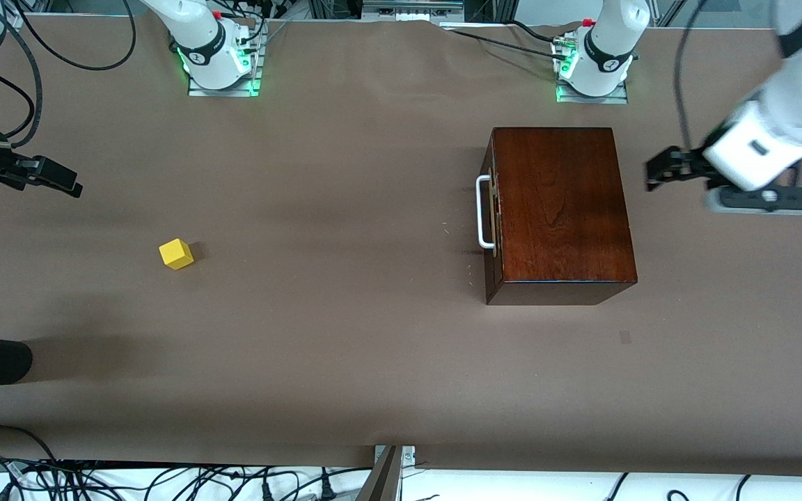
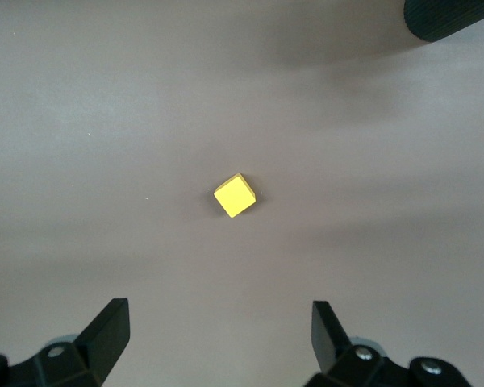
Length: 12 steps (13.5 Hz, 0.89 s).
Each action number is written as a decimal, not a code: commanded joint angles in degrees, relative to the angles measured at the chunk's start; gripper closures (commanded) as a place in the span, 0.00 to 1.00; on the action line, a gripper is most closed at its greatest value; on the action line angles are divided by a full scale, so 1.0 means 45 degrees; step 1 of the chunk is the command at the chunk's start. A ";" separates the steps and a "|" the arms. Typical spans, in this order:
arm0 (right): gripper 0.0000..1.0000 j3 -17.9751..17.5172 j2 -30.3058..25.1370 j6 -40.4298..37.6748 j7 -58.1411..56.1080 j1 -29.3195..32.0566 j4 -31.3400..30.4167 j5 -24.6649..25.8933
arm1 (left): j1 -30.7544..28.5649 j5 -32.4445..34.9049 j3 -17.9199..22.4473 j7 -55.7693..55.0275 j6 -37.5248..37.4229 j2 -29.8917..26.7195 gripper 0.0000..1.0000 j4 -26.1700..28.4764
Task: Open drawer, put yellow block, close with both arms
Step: 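Reach the left gripper to the white drawer handle and grasp it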
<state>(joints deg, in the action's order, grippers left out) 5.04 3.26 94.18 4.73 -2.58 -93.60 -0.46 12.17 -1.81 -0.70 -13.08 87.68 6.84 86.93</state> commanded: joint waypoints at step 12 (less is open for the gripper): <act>0.00 -0.0006 0.0154 -0.0129 0.0179 -0.0013 0.0214 -0.0210 | 0.3661 0.1867 -0.2873 -0.7325 0.3950 0.4240 0.00 0.0054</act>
<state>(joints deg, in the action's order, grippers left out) 5.03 3.51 94.18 4.73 -2.60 -93.61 -0.46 26.90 3.99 -13.47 -43.67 103.56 24.30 86.87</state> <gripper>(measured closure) 0.000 0.000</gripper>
